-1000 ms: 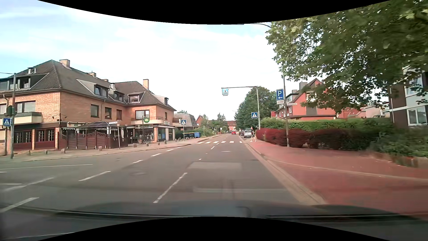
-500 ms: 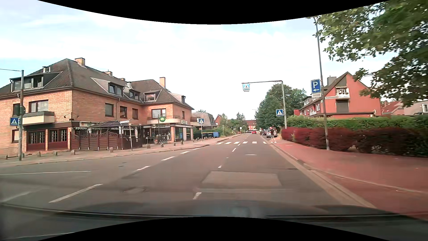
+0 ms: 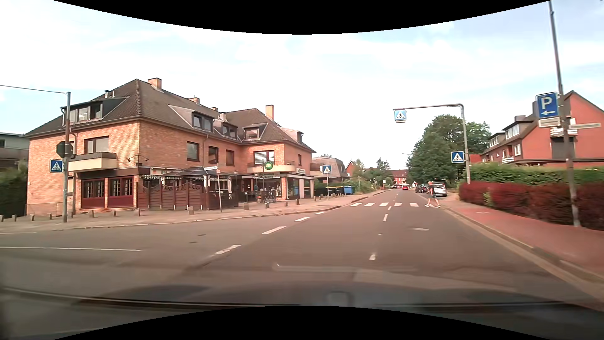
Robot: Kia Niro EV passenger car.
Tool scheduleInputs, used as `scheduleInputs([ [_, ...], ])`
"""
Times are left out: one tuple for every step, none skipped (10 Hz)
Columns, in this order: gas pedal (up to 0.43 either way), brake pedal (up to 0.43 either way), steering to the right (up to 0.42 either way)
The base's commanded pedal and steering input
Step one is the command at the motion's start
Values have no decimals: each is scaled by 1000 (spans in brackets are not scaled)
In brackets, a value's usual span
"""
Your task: Follow the waypoints while adhering to traffic rules and regulations
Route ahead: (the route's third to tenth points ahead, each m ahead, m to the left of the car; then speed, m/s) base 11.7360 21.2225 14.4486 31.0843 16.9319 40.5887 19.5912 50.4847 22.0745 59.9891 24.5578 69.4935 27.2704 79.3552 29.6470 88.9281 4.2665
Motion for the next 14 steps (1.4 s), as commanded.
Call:
scheduleInputs([
  [79, 0, -308],
  [79, 0, -315],
  [79, 0, -322],
  [79, 0, -331],
  [79, 0, -350],
  [79, 0, -364],
  [79, 0, -366],
  [79, 0, -366],
  [98, 0, -370],
  [98, 0, -376],
  [98, 0, -386],
  [98, 0, -398],
  [98, 0, -406],
  [98, 0, -417],
])
